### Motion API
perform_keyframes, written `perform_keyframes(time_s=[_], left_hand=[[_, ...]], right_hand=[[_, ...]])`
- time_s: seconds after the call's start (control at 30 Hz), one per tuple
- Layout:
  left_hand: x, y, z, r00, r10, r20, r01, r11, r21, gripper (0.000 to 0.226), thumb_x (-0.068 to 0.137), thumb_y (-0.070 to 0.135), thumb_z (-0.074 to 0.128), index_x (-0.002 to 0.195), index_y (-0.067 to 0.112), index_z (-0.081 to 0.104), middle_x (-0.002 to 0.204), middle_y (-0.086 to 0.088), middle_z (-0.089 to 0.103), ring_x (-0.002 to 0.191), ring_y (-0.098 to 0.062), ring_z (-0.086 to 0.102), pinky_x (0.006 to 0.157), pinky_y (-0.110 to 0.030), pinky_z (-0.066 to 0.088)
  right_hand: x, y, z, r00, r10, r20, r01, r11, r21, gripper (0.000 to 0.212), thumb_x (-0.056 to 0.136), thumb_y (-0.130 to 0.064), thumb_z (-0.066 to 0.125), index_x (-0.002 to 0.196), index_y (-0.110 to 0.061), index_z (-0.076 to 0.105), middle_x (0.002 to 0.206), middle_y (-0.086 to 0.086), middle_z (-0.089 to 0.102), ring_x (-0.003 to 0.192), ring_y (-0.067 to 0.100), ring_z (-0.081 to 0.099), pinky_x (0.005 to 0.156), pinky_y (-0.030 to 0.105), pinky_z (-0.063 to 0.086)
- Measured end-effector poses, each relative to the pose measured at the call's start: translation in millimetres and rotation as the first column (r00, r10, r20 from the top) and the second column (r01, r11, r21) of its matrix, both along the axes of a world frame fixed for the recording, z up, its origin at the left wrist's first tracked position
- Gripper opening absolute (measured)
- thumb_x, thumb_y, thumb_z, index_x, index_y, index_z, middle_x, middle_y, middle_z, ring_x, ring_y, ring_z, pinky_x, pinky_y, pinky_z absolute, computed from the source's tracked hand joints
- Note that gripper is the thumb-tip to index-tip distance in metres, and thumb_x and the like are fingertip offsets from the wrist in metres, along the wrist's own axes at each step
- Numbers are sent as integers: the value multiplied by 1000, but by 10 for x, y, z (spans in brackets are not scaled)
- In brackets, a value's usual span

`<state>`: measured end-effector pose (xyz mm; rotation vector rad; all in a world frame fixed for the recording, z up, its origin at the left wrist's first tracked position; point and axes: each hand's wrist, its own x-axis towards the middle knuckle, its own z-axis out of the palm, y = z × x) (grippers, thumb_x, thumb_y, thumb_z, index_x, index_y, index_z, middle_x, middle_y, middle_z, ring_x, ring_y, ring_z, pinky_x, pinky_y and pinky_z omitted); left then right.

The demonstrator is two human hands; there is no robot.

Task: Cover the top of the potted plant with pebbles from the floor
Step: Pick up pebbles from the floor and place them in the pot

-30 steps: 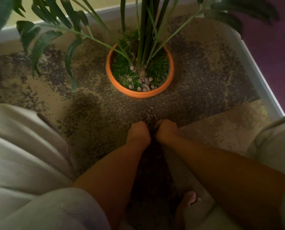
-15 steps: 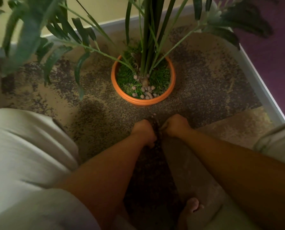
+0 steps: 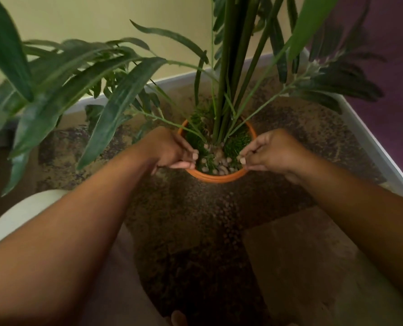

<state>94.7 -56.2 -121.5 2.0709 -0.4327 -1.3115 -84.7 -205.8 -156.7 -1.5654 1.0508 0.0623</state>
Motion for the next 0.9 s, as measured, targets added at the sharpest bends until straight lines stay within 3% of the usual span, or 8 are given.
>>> perform_keyframes(time_s=[0.2,0.33,0.4,0.53,0.67,0.8,0.9], left_hand=[[-54,-109,-37,996,-17,90,17,1000,1,4,85,2,68,87,0,72,68,-11,71,63,-18,70,52,-19,58],[-62,-132,40,997,-23,80,20,999,40,6,82,2,71,88,3,69,85,-21,71,84,-33,72,58,-27,58],[-66,-147,55,997,-36,62,32,998,60,20,82,2,71,102,0,68,85,-20,70,84,-33,71,60,-29,58],[-80,-144,69,992,-101,73,94,991,92,30,84,2,69,114,0,66,88,-15,71,85,-29,70,76,-33,60],[-65,-110,47,986,-139,87,133,988,72,19,82,-5,68,100,0,69,81,-19,69,71,-25,68,59,-23,58],[-77,-113,7,966,-247,72,241,967,83,14,82,-7,67,93,1,69,70,-12,68,54,-12,68,50,-17,57],[-162,-122,-19,915,-397,-69,403,907,126,13,82,-10,65,92,-1,67,77,-14,67,63,-15,68,54,-18,58]], right_hand=[[105,25,-22,999,28,-16,-29,991,-132,14,78,-1,80,83,-14,75,77,2,75,73,10,74,60,18,58],[86,62,-15,998,53,-33,-57,988,-140,22,80,-3,79,95,-17,76,89,7,76,83,17,75,77,30,62],[84,56,5,999,47,-17,-48,995,-93,27,81,2,76,103,-14,75,93,10,76,87,19,75,82,33,61],[101,31,30,1000,13,0,-13,1000,-16,30,85,10,67,95,-18,73,93,8,73,87,17,74,70,25,62],[96,-21,16,999,-47,11,47,999,-7,24,86,12,66,100,-6,72,87,5,71,79,11,73,59,17,59],[53,-119,-21,993,-117,-21,117,993,-24,18,85,6,71,79,-11,71,83,11,75,68,12,77,61,21,60],[-11,-169,-93,982,-157,-100,152,986,-64,11,83,6,72,79,-4,72,82,14,75,68,16,77,56,21,59]])
